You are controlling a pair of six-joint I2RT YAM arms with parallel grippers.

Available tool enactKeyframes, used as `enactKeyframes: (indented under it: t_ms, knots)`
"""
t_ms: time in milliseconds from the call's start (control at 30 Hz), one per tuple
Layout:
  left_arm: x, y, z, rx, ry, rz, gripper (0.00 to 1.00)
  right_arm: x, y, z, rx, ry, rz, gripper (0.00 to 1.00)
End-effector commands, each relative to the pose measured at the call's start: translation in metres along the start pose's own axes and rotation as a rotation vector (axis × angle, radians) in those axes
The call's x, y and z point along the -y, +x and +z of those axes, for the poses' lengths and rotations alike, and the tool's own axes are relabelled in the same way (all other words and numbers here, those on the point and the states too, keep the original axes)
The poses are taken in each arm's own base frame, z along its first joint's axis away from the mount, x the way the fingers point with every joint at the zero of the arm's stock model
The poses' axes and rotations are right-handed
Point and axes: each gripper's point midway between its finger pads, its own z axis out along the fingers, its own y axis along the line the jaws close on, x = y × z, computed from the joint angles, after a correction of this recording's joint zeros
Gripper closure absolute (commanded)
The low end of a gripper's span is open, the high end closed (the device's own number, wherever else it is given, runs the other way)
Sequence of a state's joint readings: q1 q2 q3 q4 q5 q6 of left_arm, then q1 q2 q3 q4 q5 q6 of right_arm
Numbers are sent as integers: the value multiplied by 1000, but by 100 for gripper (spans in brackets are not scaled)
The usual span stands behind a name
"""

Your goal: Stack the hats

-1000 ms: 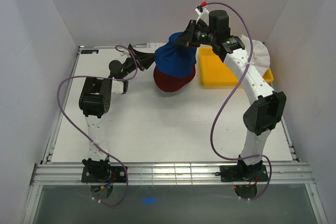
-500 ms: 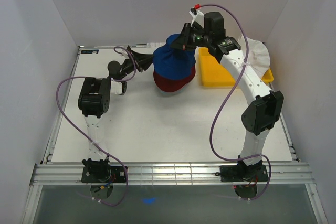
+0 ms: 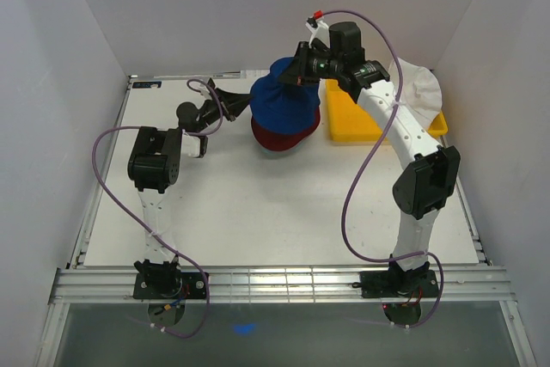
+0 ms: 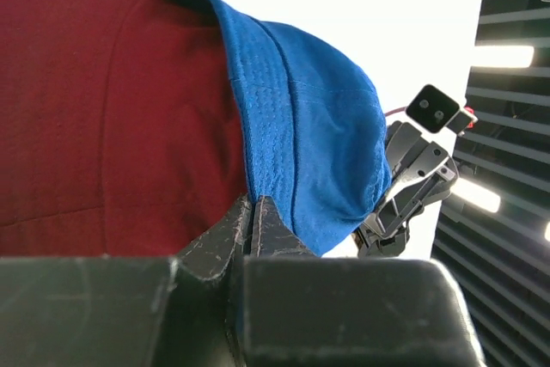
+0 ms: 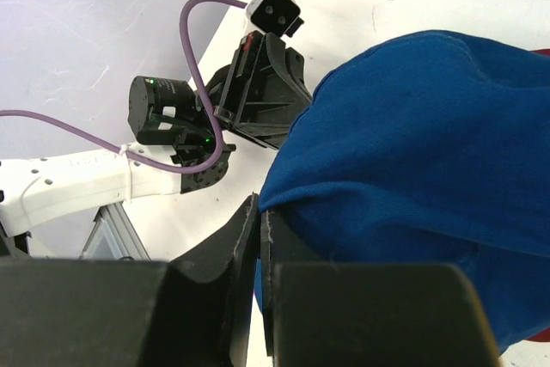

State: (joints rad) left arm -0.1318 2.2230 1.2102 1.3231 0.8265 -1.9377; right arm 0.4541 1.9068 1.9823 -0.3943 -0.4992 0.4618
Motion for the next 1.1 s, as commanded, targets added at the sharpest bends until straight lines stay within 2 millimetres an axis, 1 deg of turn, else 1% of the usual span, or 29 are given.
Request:
enactKeyframes:
  t_ms: [0, 200, 400, 533, 600, 633, 700, 733, 833, 967, 1033, 1067]
  knots:
    - [50, 28, -11, -70, 174, 227, 92, -16, -15, -3, 35, -29, -68, 92]
    - [33, 24, -19, -57, 144, 209, 96, -15, -11, 0, 20, -29, -79, 90]
    - [23, 22, -22, -61, 123, 207, 98, -13, -5, 1, 7, -25, -89, 83]
    - [19, 21, -24, -65, 111, 207, 99, -12, -5, 0, 10, -21, -95, 72]
    - [18, 21, -24, -70, 109, 206, 99, -14, -7, -2, 16, -22, -101, 69]
    - [16, 20, -24, -72, 106, 204, 99, -16, -9, -4, 20, -22, -105, 65]
    - [15, 20, -23, -77, 100, 202, 100, -18, -13, -7, 30, -13, -114, 61]
    - [12, 19, -23, -79, 97, 200, 99, -20, -14, -9, 32, -12, -118, 56]
    - [11, 20, -23, -87, 93, 202, 100, -20, -17, -15, 41, 7, -121, 51]
    - [8, 18, -22, -87, 84, 195, 100, -14, -17, -26, 50, 37, -95, 49]
    - [7, 18, -22, -88, 82, 192, 100, -9, -19, -35, 64, 58, -78, 48]
    - [5, 17, -22, -86, 80, 190, 100, -7, -24, -43, 79, 67, -72, 47]
